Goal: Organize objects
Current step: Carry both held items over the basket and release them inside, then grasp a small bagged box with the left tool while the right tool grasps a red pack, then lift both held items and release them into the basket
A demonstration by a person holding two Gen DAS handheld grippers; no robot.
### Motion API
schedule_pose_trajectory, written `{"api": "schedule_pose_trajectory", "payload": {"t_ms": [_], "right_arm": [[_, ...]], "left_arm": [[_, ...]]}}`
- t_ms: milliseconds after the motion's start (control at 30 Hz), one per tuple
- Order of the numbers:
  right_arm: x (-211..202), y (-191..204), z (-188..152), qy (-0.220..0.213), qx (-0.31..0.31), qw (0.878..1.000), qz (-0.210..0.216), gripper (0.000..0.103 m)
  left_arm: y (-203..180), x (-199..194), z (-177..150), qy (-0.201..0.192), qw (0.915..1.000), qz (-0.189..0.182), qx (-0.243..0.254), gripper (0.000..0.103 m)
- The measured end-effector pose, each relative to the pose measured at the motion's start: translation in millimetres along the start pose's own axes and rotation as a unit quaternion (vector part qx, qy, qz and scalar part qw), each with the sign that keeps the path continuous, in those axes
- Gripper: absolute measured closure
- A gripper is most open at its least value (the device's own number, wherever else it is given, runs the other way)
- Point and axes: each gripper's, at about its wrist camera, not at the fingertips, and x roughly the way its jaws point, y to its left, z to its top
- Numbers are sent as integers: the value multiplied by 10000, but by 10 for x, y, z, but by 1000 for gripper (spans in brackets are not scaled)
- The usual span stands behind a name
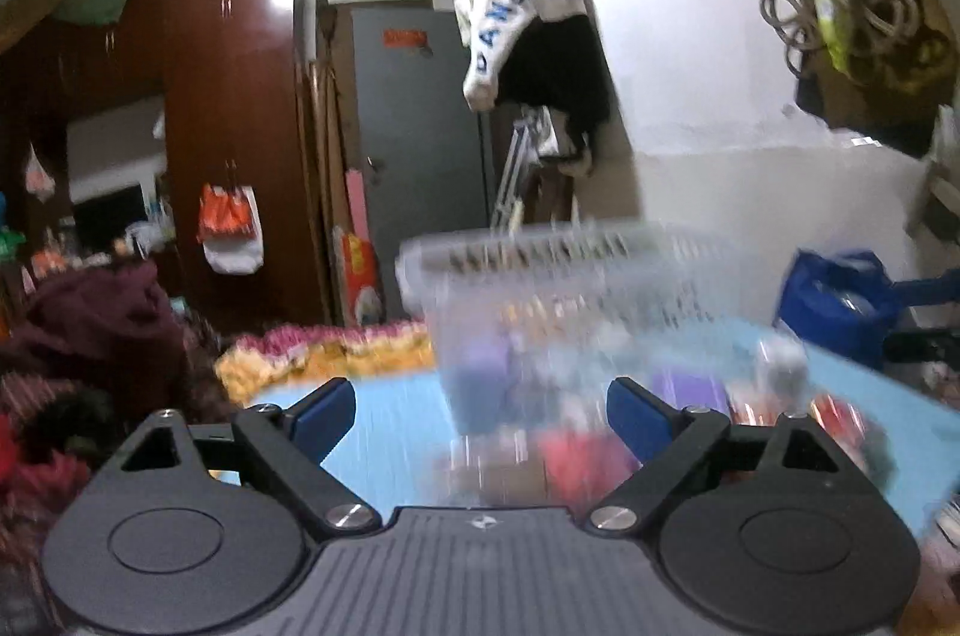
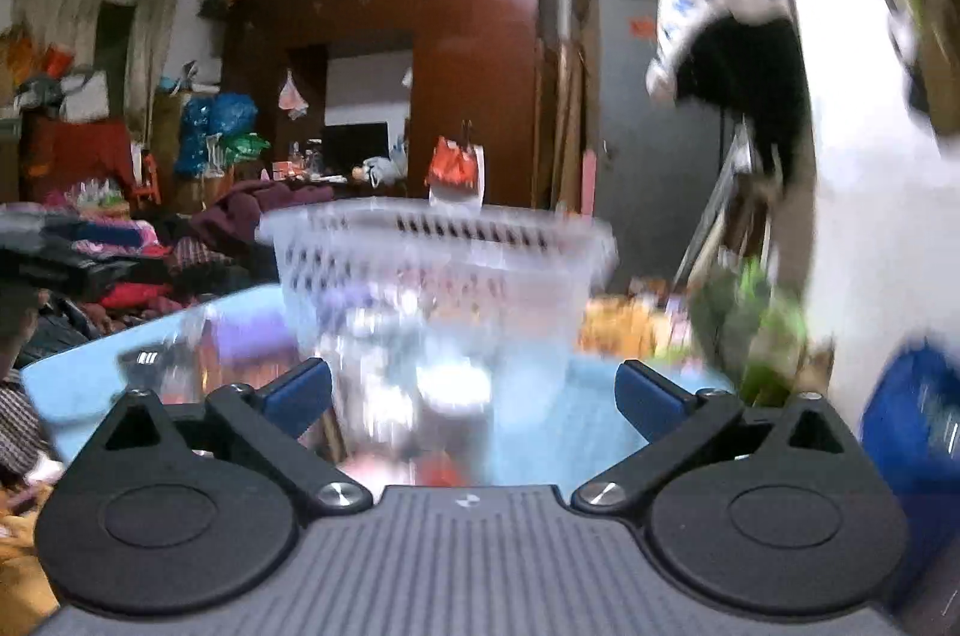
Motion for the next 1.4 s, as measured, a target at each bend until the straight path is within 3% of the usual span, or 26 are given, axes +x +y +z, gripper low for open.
{"api": "schedule_pose_trajectory", "payload": {"t_ms": [200, 300, 533, 800, 867, 900, 933, 1400], "right_arm": [[122, -274, -233, 305, 1100, 9928, 363, 0], [217, -281, -232, 420, 1293, 9902, 329, 0], [205, -260, -377, 514, 1502, 9867, 363, 1], [277, -226, -442, 641, 1414, 9869, 433, 25], [232, -247, -448, 567, 1441, 9871, 401, 26], [213, -237, -436, 537, 1404, 9881, 338, 26], [178, -238, -438, 501, 1383, 9887, 301, 26], [3, -204, -376, 123, 1207, 9925, 157, 27]], "left_arm": [[95, -74, -380, 162, 9995, 150, -221, 14], [201, -30, -462, 236, 9980, -9, -580, 19], [198, 34, -625, 369, 9978, 201, -512, 28], [120, 137, -690, 513, 9972, 387, -392, 29], [100, 143, -699, 502, 9972, 418, -354, 39], [101, 141, -700, 495, 9972, 428, -364, 62], [111, 134, -705, 496, 9971, 405, -409, 68], [269, -256, -715, -175, 9962, 541, -657, 70]]}}
